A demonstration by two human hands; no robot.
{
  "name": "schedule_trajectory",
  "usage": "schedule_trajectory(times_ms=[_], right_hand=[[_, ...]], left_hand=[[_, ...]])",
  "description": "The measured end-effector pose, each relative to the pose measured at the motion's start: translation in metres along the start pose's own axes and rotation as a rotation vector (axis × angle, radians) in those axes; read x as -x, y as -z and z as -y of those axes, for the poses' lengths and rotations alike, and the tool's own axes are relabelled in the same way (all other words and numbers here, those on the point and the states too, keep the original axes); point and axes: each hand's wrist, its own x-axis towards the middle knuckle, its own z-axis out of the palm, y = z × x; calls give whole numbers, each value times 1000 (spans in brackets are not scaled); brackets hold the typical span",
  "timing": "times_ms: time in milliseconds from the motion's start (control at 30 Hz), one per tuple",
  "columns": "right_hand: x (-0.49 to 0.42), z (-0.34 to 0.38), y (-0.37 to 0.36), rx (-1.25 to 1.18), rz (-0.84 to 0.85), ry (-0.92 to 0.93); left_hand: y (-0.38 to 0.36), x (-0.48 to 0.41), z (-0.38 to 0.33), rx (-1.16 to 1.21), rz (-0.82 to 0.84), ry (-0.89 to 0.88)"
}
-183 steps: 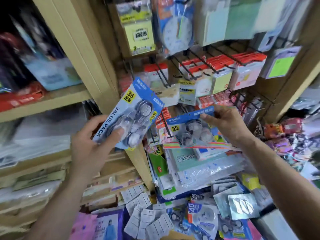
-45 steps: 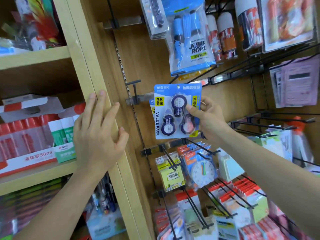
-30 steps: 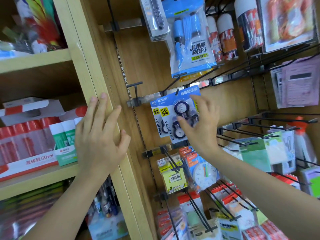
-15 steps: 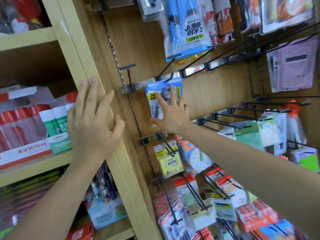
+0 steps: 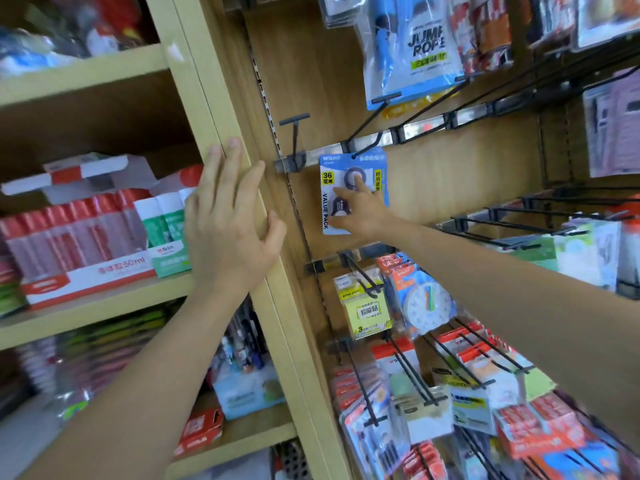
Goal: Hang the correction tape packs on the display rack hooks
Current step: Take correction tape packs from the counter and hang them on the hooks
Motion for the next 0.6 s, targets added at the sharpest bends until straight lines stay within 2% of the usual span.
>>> schedule_trajectory(times_ms=[167,300,433,467,600], right_hand=[[61,18,11,-307,-16,121],[118,17,24,-279,-135,273],[173,3,25,-208,-286,387],[187,-2,22,-188,-304,406],[248,-29,-2,-113,-292,467]], left_hand=[[5,-2,-5,25,48,48],[9,18,-15,141,73,72],[29,60,-39,298,-2,-5],[36,74,-46,361,42,-19],[58,145,-72,533,391,2]])
